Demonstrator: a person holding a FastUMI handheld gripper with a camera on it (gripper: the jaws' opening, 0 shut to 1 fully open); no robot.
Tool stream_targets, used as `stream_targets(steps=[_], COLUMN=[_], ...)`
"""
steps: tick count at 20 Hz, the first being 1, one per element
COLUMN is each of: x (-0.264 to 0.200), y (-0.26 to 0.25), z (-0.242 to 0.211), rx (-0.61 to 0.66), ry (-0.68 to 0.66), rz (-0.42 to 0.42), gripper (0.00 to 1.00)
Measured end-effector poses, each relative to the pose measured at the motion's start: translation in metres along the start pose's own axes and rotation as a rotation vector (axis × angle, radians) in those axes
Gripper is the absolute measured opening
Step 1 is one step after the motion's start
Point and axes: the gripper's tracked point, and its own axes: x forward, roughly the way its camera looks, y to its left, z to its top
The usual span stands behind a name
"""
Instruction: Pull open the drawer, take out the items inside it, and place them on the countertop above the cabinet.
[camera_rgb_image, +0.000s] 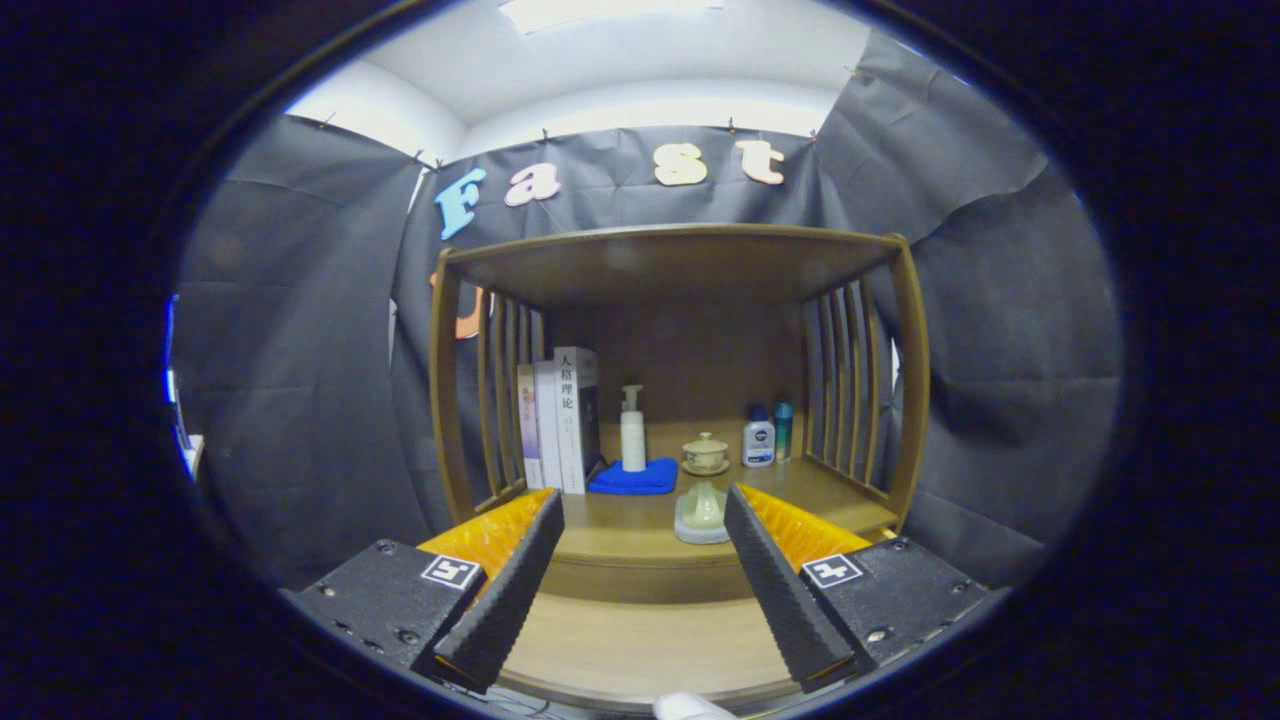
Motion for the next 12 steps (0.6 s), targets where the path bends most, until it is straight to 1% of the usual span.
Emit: stream_targets(steps=[4, 6, 12], x=[-0.033, -0.047, -0.080], y=[0.008, 0.009, -0.001], z=[-0.022, -0.035, -0.081], rx=[-0.029, -0.030, -0.035], ry=[-0.009, 0.003, 0.051], rz=[-0.002, 0.001, -0.026], gripper=[1.00, 1.00, 1.00])
